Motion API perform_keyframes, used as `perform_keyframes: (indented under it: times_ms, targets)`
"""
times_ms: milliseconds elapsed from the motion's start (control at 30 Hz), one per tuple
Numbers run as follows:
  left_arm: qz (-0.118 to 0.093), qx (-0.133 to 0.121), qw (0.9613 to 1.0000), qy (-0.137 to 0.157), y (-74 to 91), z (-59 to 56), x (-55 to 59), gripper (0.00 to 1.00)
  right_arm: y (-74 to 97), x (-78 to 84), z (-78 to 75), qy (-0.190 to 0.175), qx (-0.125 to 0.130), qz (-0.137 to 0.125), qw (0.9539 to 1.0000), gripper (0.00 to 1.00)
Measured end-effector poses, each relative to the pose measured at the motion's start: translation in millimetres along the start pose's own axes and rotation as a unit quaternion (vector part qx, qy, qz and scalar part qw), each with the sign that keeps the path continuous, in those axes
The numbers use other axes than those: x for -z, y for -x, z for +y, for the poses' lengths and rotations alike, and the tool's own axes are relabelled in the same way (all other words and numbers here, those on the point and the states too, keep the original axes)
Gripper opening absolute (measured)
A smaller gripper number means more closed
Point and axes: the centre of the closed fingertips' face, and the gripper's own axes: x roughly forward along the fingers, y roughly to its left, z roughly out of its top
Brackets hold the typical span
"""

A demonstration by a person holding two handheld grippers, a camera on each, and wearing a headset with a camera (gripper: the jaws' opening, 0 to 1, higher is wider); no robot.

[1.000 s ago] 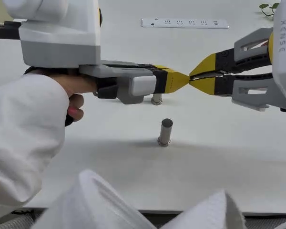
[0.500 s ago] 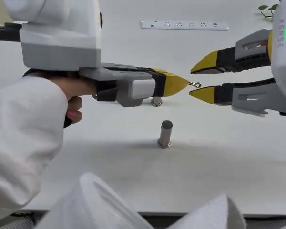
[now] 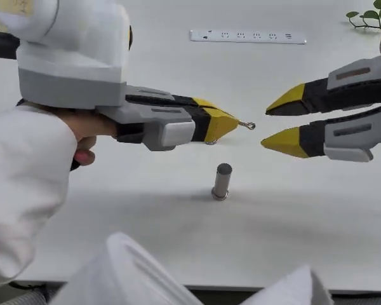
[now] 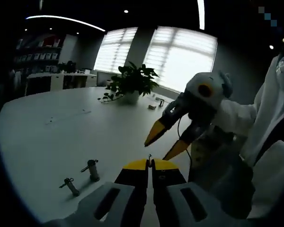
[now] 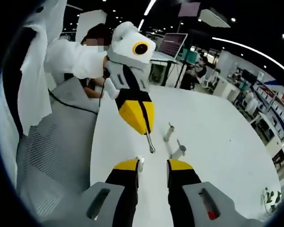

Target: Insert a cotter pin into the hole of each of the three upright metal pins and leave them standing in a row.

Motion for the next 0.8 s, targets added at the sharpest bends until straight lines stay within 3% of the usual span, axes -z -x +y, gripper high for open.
perform_keyframes:
  times_ms: [133,233,300,367,433,800]
  targets:
    - [-0.004,0.010,0.9975,-0.071,3.0,-10.6,-5.5,0.00,1.7,-1.2,2.1,-0.020,-0.016,-0.016,0.9995,0.15]
    - [-0.006,0.016,0.9924,-0.122,3.7,-15.5,-6.0,0.00,2.1,-2.2,7.2,-0.029,-0.034,-0.024,0.9987,0.13]
    - [-0.005,0.019,0.9857,-0.168,3.6,-17.9,-6.1,0.00,2.1,-3.9,11.2,-0.032,-0.044,-0.030,0.9981,0.12]
    - [-0.010,0.031,0.9867,-0.160,3.5,-23.7,-7.3,0.00,1.9,-4.0,16.1,-0.032,-0.056,-0.031,0.9974,0.12]
    - [-0.009,0.037,0.9846,-0.171,2.7,-27.4,-7.2,0.00,1.5,-3.4,17.5,-0.029,-0.058,-0.030,0.9974,0.12]
    - [0.001,0.050,0.9827,-0.178,-1.0,-27.8,-1.6,0.00,0.2,-10.2,26.6,-0.017,-0.074,-0.039,0.9964,0.01]
